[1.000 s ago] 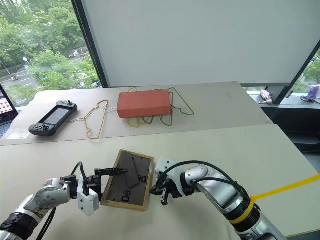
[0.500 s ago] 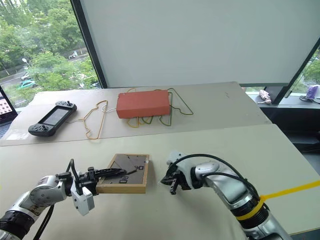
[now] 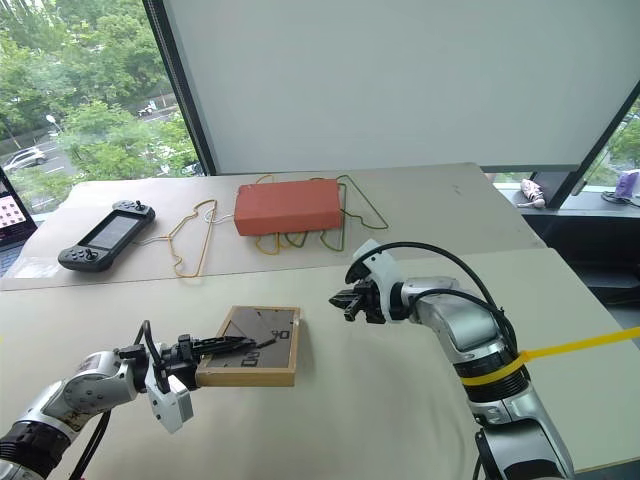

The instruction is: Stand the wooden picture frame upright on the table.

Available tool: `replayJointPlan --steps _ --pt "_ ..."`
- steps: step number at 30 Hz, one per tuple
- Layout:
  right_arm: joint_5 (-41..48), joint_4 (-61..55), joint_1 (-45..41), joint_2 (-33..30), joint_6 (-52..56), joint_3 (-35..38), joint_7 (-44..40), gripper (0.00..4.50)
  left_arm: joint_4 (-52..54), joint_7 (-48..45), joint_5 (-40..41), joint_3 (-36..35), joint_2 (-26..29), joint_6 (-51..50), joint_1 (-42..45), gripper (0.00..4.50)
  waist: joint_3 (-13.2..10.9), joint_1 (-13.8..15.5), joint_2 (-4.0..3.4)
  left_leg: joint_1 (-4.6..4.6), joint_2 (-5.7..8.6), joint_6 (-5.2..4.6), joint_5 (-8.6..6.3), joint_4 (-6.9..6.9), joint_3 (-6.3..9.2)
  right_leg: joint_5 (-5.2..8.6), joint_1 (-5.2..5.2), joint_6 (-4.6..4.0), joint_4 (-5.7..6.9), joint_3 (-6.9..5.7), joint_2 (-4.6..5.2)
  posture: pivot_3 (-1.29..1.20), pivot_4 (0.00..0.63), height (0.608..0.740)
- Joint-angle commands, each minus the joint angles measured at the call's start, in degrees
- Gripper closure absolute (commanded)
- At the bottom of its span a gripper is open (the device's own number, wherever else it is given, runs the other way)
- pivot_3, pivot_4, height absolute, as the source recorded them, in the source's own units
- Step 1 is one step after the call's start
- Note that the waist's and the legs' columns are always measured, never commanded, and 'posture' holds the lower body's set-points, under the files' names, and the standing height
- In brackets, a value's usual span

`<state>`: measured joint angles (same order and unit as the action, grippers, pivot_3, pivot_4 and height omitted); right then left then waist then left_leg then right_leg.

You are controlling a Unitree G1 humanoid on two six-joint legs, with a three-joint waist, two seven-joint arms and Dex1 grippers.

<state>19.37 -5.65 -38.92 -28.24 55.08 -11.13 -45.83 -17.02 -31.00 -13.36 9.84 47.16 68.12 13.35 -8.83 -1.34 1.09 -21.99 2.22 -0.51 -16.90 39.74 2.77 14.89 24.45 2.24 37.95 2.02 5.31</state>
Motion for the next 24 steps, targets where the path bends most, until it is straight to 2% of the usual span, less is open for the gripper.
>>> replayJointPlan --steps 1,5,9,17,21,24 --pt "2.0 -2.7 -1.1 1.4 0.7 0.7 0.3 4.50 3.2 2.6 -1.4 -3.3 -0.3 0.8 0.0 3.41 0.0 0.0 0.00 0.00 0.01 -0.01 0.00 0.01 0.00 0.00 -0.01 0.00 -0.02 0.00 0.00 0.00 0.150 0.740" --pt "5.2 -1.6 -4.1 5.4 3.4 2.0 0.3 4.50 7.7 5.6 -7.0 -8.3 -2.6 7.4 0.3 3.41 0.0 -0.3 0.00 0.00 -0.03 0.00 0.00 0.02 -0.01 0.00 0.06 0.00 -0.04 0.01 -0.04 0.00 0.150 0.740" --pt "6.2 -1.5 -5.8 7.0 3.1 -2.6 -3.2 4.50 10.3 7.5 -11.4 -11.8 -5.0 11.3 -1.4 3.41 0.0 -0.5 -0.01 -0.03 -0.03 0.01 0.01 0.02 -0.01 0.00 0.12 0.00 -0.01 0.01 -0.02 0.00 0.150 0.740" --pt "3.0 -0.3 -6.5 5.1 -3.0 -13.7 -11.3 4.50 7.4 9.6 -15.2 -11.4 -5.8 11.4 0.8 3.41 0.0 -0.7 -0.01 -0.07 0.02 0.00 0.00 0.06 0.01 0.00 0.12 0.00 0.01 -0.04 0.01 0.00 0.150 0.740" --pt "3.3 -1.9 -6.0 5.8 -1.8 -16.2 -12.0 4.50 6.3 10.6 -17.0 -12.3 -6.4 12.3 1.8 3.41 0.0 -0.8 -0.01 -0.07 0.02 0.01 0.00 0.07 0.03 0.00 0.12 0.00 0.01 -0.08 0.00 0.00 0.150 0.740" --pt "4.7 -1.7 -6.0 7.0 -0.4 -15.2 -12.4 4.50 6.0 11.4 -17.8 -12.4 -6.6 12.6 2.0 3.41 0.0 -1.1 -0.01 -0.07 -0.01 0.01 0.00 0.06 0.02 0.00 0.16 0.00 0.03 -0.08 -0.01 0.00 0.150 0.740"
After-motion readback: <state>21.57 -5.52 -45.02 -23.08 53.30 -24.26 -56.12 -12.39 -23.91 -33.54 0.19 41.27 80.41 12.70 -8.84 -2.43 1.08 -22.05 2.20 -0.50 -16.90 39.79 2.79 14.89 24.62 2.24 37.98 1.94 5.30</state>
